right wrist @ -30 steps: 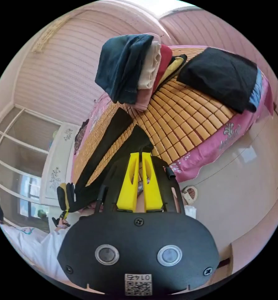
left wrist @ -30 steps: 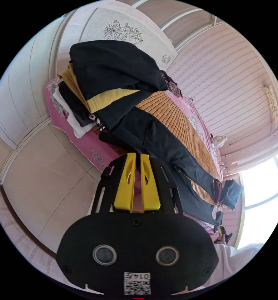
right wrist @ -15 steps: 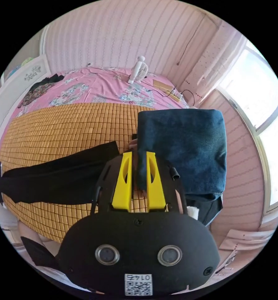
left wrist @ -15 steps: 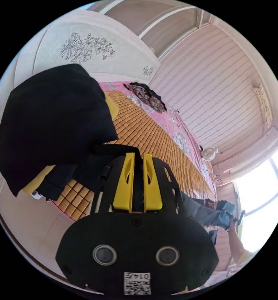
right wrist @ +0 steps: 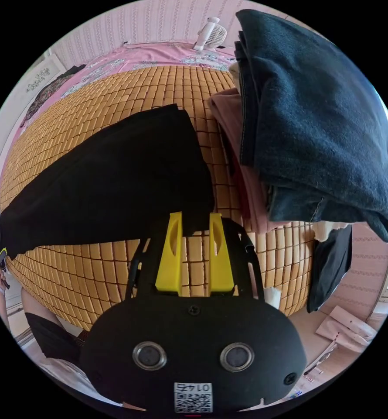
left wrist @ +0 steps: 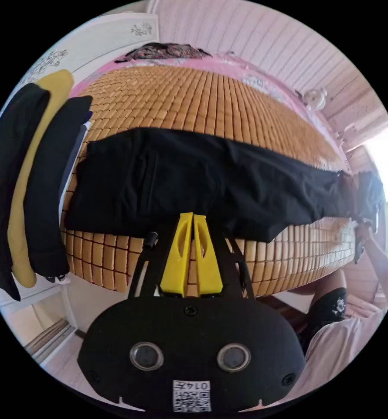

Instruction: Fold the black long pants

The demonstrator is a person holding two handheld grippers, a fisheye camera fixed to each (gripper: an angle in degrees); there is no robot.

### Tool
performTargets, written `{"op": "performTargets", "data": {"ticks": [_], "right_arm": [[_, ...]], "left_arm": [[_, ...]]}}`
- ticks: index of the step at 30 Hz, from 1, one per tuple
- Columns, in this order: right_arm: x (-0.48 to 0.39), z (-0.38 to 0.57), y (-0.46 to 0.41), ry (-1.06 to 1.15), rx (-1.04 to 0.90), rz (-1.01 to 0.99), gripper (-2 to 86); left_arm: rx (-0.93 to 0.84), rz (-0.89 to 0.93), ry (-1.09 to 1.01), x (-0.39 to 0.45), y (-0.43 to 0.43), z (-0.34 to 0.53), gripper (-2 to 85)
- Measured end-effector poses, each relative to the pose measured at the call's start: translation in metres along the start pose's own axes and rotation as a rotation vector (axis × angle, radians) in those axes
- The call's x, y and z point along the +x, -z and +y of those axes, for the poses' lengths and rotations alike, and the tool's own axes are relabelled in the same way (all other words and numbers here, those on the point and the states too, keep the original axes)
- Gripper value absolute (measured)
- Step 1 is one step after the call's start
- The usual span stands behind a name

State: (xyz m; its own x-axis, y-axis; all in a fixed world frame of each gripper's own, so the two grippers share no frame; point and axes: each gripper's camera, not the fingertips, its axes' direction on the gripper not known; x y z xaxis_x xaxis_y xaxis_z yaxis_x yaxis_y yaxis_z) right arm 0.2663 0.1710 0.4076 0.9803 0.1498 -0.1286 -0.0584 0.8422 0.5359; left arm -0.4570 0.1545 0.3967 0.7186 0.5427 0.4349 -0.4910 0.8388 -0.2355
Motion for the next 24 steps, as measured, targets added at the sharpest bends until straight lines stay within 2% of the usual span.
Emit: {"op": "performTargets", "data": {"ticks": [1,3,7,11,14,16,20,24], "right_arm": [[0.001,0.001,-0.001,0.002,-0.015,0.001,8.7],[0.005,0.011,-0.001,0.019,-0.058,-0.013,8.4],[0.012,0.052,0.005,0.047,-0.098,-0.028,8.2],[0.018,0.136,0.014,0.060,-0.151,-0.047,8.1],[0.035,0.201,0.028,-0.025,-0.122,-0.077,7.9],[0.049,0.236,0.041,-0.100,-0.076,-0.133,7.1],[0.070,0.311,0.087,-0.225,0.189,-0.197,5.9],[0.068,0.358,0.118,-0.232,0.351,-0.178,5.4]], "left_arm": [[0.053,-0.048,-0.031,0.008,0.005,0.002,-0.7],[0.044,-0.043,-0.012,0.009,0.008,0.002,-0.9],[-0.035,-0.060,-0.057,0.011,0.017,0.005,-1.0],[-0.064,-0.064,-0.040,0.007,0.025,0.024,-1.0],[-0.028,-0.033,-0.010,0.001,0.037,0.053,-1.0],[0.040,-0.039,0.006,0.001,0.052,0.081,-1.0],[0.187,-0.019,-0.042,0.010,0.082,0.119,-1.0],[0.349,0.088,-0.080,0.020,0.117,0.152,-1.0]]}}
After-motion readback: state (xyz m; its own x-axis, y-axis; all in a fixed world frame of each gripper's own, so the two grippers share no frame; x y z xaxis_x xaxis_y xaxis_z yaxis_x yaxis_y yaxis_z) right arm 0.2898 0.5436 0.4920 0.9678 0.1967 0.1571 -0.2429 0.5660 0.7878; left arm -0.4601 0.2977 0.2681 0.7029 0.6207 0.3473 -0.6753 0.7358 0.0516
